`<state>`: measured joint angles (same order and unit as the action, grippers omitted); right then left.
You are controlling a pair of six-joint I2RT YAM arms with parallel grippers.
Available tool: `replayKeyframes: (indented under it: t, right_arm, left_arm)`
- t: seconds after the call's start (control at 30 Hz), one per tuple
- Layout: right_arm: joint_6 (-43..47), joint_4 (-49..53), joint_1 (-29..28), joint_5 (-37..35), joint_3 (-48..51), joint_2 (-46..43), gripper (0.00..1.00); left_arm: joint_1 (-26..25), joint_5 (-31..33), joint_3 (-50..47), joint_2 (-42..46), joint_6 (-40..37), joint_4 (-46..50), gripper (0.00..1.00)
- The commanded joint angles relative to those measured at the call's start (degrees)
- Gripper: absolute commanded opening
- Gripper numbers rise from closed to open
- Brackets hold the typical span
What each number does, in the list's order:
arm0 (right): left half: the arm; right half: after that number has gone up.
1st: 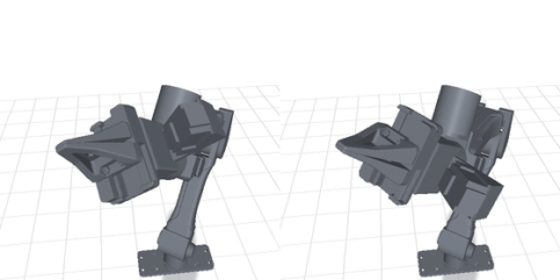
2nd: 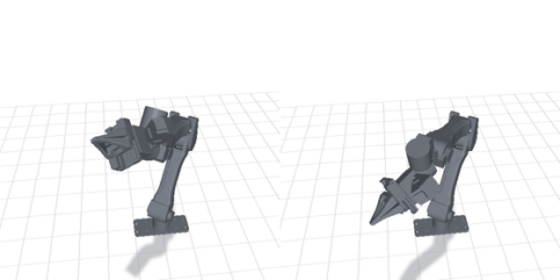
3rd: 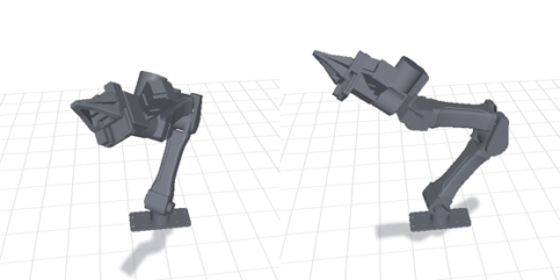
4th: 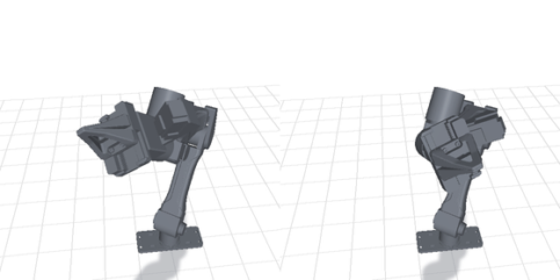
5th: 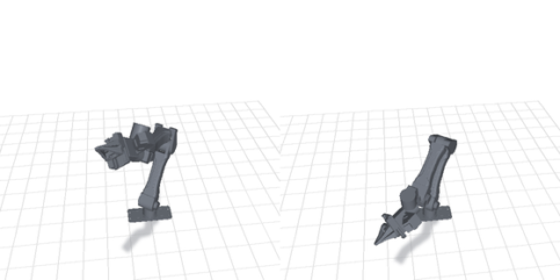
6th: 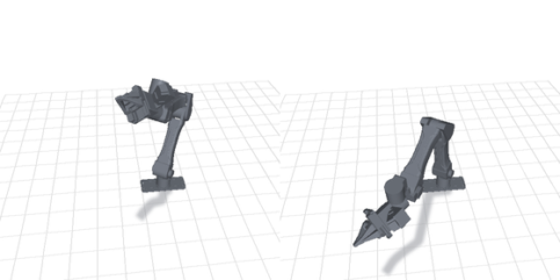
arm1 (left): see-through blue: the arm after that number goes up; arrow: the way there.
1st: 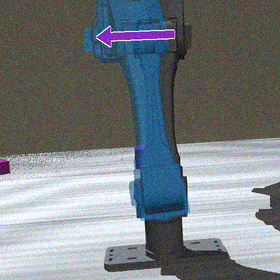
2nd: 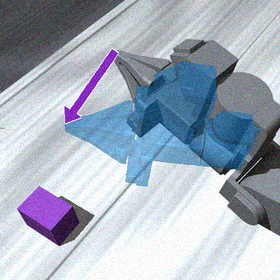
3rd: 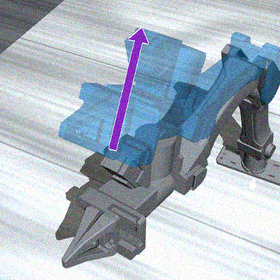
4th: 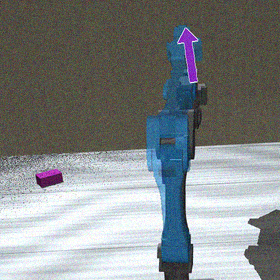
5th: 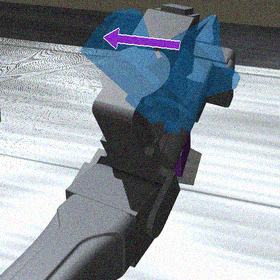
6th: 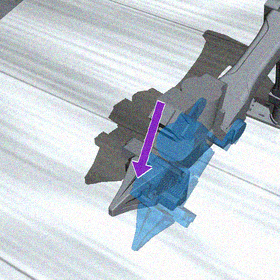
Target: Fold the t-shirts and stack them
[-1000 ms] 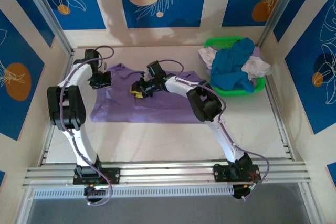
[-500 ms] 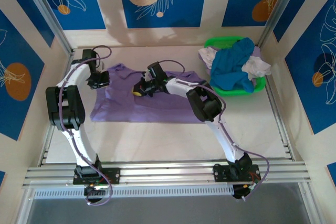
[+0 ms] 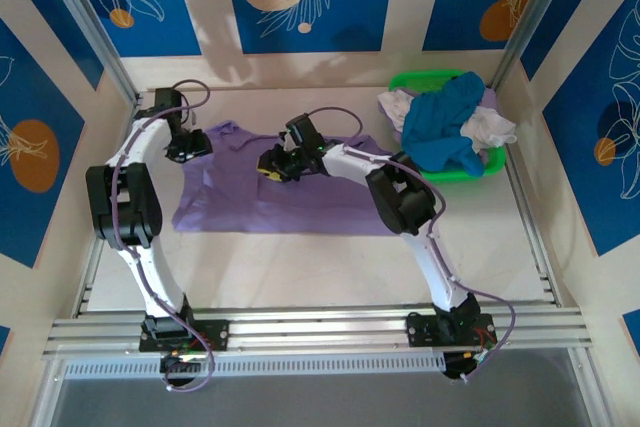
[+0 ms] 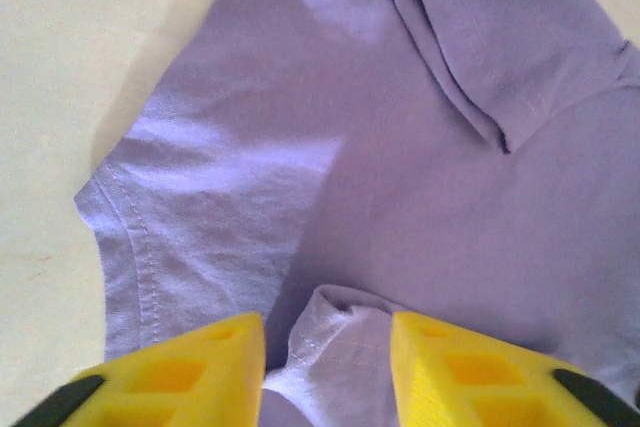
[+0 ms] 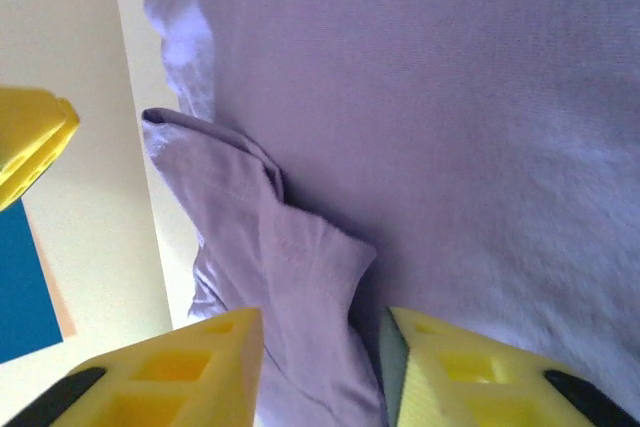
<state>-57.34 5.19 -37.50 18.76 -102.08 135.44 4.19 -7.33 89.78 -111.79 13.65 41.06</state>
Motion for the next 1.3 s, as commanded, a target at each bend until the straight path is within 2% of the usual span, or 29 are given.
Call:
replayKeyframes:
  t: [0.0,0.3,0.47,0.67,0.83,1.03,1.27]
  right_arm:
    - [4.42,5.82,0.91,-2.15,3.51,-6.71,0.41]
    - [12.17,15.15,2.16,-3.45,18.12,-20.15,0.45]
    - [12.45,16.83,2.6,-2.55,24.91,-23.78,0.46]
    - [11.08,15.55,2.43,-0.3,29.91,-23.39,0.46]
    - [10.47,14.4,2.08,2.71,31.2,-20.66,0.46]
    - [9.98,13.55,1.86,4.43,33.38,-19.33,0.46]
    - [9.62,13.44,1.14,6.5,34.56,-19.24,0.46]
  left_arm:
    - [0.82,0.09,0.07,2.15,1.34,0.63,0.42]
    - [-0.2,-4.5,-14.32,12.17,7.05,-1.86,0.49]
    - [-3.44,-4.27,-24.65,16.32,9.79,-5.01,0.51]
    - [-7.2,-4.03,-35.15,18.58,15.25,-10.3,0.51]
    - [-7.44,-2.74,-41.33,18.81,18.59,-12.74,0.52]
    - [-7.26,-0.38,-43.73,16.87,18.97,-11.37,0.54]
    - [-6.91,0.87,-43.96,18.76,20.59,-7.57,0.56]
